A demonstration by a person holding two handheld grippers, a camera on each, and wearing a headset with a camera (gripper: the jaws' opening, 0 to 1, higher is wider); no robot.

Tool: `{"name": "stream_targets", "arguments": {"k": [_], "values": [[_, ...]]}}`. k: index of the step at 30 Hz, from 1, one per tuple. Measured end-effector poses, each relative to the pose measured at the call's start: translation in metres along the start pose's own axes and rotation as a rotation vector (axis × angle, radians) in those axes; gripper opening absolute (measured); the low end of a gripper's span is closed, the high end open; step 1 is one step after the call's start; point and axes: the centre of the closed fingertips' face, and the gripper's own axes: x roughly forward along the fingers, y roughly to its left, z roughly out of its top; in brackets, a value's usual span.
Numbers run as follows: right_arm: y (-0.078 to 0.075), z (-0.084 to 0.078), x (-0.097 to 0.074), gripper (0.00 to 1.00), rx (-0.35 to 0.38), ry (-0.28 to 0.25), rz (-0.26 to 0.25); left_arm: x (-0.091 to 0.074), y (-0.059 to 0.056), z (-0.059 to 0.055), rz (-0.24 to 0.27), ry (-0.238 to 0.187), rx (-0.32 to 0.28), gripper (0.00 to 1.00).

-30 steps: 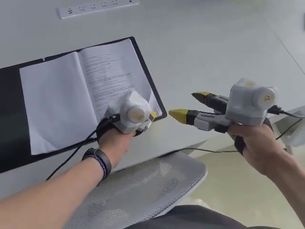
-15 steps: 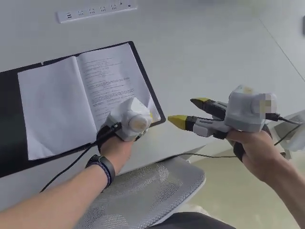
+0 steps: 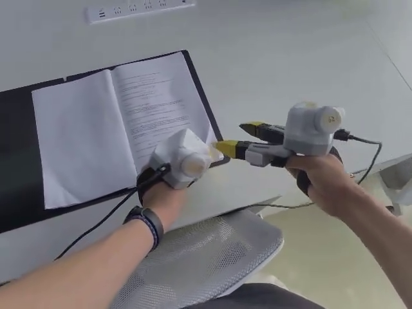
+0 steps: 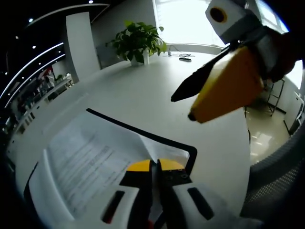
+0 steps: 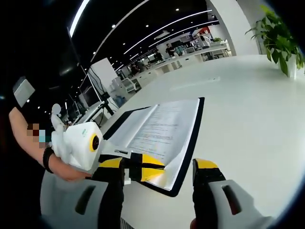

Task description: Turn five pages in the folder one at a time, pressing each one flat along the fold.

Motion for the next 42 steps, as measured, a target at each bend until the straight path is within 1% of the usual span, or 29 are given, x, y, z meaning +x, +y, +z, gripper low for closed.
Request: {"name": "stream_targets", "arguments": {"k": [3,4,6,8,10,11,12,13,14,16,19,26,32,35,38,39,40,42], "values": [[-0.001,-0.001,0.016,0.54,0.012,0.017,0.020,-0.001,0.001,0.000,-0.005,-0.001,-0.014,0.01],[-0.001,-0.001,0.019,0.54,0.015,0.019,0.025,0.000,0.001,0.000,-0.008,-0.004,-0.027,0.01],[-0.001,-0.002,0.027,0.53,0.026,0.026,0.037,-0.001,0.001,0.000,-0.011,-0.008,-0.035,0.00],[0.000,-0.002,0.031,0.52,0.033,0.029,0.045,-0.001,0.001,0.000,-0.014,-0.013,-0.048,0.00],[0.001,-0.002,0.036,0.51,0.041,0.034,0.054,-0.001,0.002,0.000,-0.020,-0.022,-0.082,0.00],[0.001,-0.002,0.037,0.51,0.043,0.035,0.057,-0.001,0.007,-0.001,-0.005,-0.020,-0.084,0.00],[0.001,-0.003,0.040,0.51,0.048,0.038,0.061,0.000,0.005,-0.001,-0.019,-0.028,-0.102,0.00],[0.001,-0.004,0.040,0.51,0.049,0.039,0.061,0.000,0.005,-0.001,-0.016,-0.027,-0.092,0.00],[0.000,-0.005,0.042,0.50,0.052,0.043,0.063,-0.001,0.002,0.000,-0.019,-0.028,-0.052,0.00],[0.000,-0.007,0.045,0.50,0.059,0.048,0.067,-0.001,0.003,0.000,-0.024,-0.030,-0.069,0.00],[-0.002,-0.010,0.047,0.50,0.063,0.058,0.063,-0.001,0.003,0.000,-0.024,-0.033,-0.072,0.00],[-0.001,-0.008,0.051,0.49,0.071,0.058,0.070,-0.001,0.004,0.001,-0.030,-0.038,-0.082,0.00],[-0.003,-0.008,0.054,0.49,0.075,0.061,0.069,0.000,0.004,0.000,-0.037,-0.040,-0.088,0.00],[-0.005,-0.008,0.055,0.48,0.095,0.054,0.071,0.000,0.005,0.000,-0.038,-0.042,-0.094,0.00],[-0.008,-0.007,0.054,0.45,0.112,0.047,0.069,0.001,0.005,0.000,-0.040,-0.042,-0.100,0.00],[-0.011,-0.007,0.054,0.42,0.127,0.042,0.063,0.001,0.005,0.000,-0.040,-0.041,-0.100,0.00],[-0.013,-0.006,0.054,0.39,0.141,0.036,0.059,0.000,0.005,0.000,-0.040,-0.039,-0.101,0.00],[-0.014,-0.001,0.054,0.28,0.192,0.007,0.066,0.001,0.005,0.000,-0.040,-0.034,-0.106,0.00]]}}
